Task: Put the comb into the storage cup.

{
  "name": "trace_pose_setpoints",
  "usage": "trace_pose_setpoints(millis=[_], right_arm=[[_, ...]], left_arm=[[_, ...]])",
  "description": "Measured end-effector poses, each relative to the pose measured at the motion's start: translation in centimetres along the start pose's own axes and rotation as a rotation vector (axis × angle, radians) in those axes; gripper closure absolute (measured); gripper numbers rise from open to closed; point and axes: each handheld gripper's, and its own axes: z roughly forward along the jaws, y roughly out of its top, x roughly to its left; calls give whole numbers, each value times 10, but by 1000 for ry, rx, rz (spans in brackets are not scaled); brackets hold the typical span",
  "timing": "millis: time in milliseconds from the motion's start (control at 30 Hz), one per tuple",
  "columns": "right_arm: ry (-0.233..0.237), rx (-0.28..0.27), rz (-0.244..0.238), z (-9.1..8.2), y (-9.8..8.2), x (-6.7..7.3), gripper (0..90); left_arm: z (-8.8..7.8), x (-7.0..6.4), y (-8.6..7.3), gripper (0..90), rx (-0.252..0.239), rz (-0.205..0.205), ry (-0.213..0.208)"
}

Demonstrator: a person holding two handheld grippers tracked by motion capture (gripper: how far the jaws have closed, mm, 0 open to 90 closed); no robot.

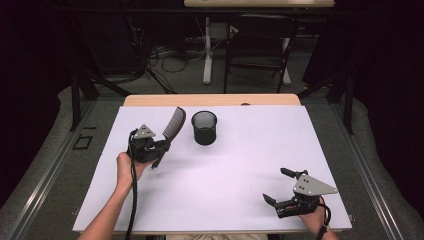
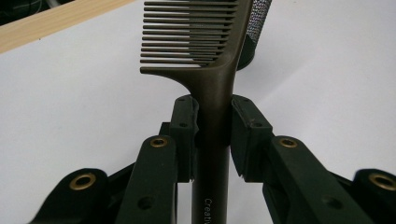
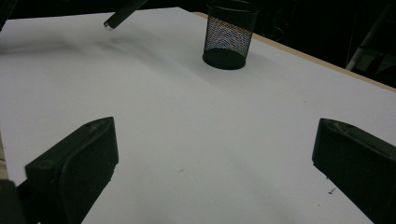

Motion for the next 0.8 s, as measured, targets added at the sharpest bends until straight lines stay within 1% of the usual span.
trace_pose_setpoints(millis=[167,333,367,500,600,700,800], right_arm=[[-2,2,5,0,0,0,1],[-1,-1,0,0,0,0,1],[-1,0,-2,0,0,0,1],[-3,1,2,0,0,0,1],[-2,2,4,1,-1,-1,0],[-5,2,0,0,0,0,1],[-4,2,0,0,0,0,1]], left_arm=[[1,0,3,725,-34,-5,4],[2,-4,6,725,-51,3,10],[2,-4,7,725,-52,8,9],[3,-5,9,725,-73,2,7],[3,-4,11,725,-79,7,3],[3,-6,13,725,-92,2,-2],[3,-7,16,725,-99,6,-5]])
